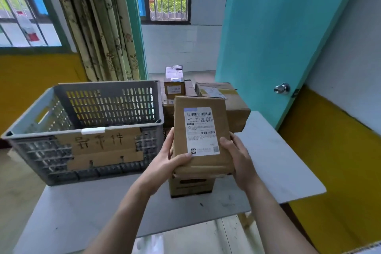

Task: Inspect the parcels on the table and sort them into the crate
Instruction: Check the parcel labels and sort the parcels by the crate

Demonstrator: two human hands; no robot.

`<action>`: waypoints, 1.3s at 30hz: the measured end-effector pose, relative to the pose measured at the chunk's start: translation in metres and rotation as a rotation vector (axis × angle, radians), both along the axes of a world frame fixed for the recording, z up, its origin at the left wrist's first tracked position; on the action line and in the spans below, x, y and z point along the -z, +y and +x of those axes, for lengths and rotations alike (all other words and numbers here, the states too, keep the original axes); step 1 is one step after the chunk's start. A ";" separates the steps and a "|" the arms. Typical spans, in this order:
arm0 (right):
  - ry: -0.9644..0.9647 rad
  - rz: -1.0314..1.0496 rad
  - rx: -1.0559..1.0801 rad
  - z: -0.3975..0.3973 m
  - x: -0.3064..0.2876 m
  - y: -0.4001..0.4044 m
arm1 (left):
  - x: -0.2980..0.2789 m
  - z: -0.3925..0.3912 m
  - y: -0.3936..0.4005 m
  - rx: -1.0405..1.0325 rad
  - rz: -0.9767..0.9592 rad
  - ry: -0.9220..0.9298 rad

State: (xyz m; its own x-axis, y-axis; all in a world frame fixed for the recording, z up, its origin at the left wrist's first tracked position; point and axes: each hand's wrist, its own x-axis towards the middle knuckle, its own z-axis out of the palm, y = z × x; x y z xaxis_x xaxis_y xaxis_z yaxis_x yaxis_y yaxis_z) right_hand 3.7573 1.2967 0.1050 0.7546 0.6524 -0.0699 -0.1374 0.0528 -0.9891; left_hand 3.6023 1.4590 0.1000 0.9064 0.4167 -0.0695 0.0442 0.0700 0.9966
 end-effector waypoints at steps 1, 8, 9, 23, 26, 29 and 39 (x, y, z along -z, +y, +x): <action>0.006 -0.003 0.008 0.003 0.003 0.004 | 0.001 0.003 0.005 -0.001 0.010 0.004; 0.052 -0.021 -0.170 0.029 0.012 0.025 | 0.007 0.027 0.028 -0.141 -0.035 -0.034; 0.038 -0.032 -0.181 0.035 0.013 0.027 | 0.006 0.030 0.030 -0.145 -0.032 -0.025; 0.031 -0.077 -0.276 0.118 0.016 0.055 | -0.002 0.094 0.036 -0.257 -0.042 0.064; 0.055 -0.086 -0.240 0.132 0.017 0.061 | -0.002 0.103 0.030 -0.245 -0.004 0.080; 0.040 -0.083 -0.245 0.143 0.022 0.062 | -0.002 0.115 0.028 -0.285 -0.038 0.075; 0.090 -0.057 -0.308 0.157 0.014 0.068 | -0.004 0.131 0.028 -0.393 -0.108 0.019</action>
State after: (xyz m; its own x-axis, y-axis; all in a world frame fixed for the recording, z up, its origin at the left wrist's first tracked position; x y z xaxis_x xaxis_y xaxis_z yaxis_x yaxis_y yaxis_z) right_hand 3.9143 1.3646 0.0915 0.5118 0.8421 -0.1702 -0.2251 -0.0598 -0.9725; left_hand 3.7337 1.4868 0.1040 0.6774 0.7207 -0.1472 0.0118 0.1894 0.9818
